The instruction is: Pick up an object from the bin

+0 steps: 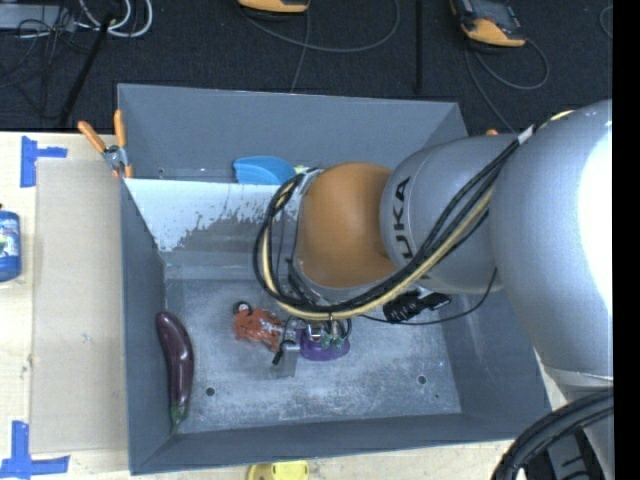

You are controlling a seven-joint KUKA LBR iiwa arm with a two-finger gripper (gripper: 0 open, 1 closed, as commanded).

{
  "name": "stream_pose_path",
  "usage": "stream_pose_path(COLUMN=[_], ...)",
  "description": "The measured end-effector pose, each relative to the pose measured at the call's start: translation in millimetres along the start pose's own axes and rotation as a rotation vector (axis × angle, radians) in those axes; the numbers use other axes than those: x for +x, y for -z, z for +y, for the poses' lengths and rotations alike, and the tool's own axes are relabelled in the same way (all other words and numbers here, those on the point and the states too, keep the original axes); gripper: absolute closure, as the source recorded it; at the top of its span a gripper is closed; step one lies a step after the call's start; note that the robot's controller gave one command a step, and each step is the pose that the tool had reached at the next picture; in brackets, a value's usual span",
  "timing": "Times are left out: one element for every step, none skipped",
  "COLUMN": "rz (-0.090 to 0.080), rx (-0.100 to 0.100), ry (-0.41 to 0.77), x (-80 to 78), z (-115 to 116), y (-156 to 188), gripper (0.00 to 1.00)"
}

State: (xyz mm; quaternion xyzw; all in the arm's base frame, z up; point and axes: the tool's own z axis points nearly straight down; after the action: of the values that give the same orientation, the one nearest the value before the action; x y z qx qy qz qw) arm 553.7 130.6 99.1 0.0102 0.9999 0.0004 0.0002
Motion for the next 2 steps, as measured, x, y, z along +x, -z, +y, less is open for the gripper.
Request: stream_pose_path(rz=[0.002, 0.002], rx=[0.001, 0.001], ry=[0.031, 0.029], x=[-8.1, -8.1], z=[-14.4, -14.5], y=[-29.6, -29.7], gripper=[1.00, 0.00])
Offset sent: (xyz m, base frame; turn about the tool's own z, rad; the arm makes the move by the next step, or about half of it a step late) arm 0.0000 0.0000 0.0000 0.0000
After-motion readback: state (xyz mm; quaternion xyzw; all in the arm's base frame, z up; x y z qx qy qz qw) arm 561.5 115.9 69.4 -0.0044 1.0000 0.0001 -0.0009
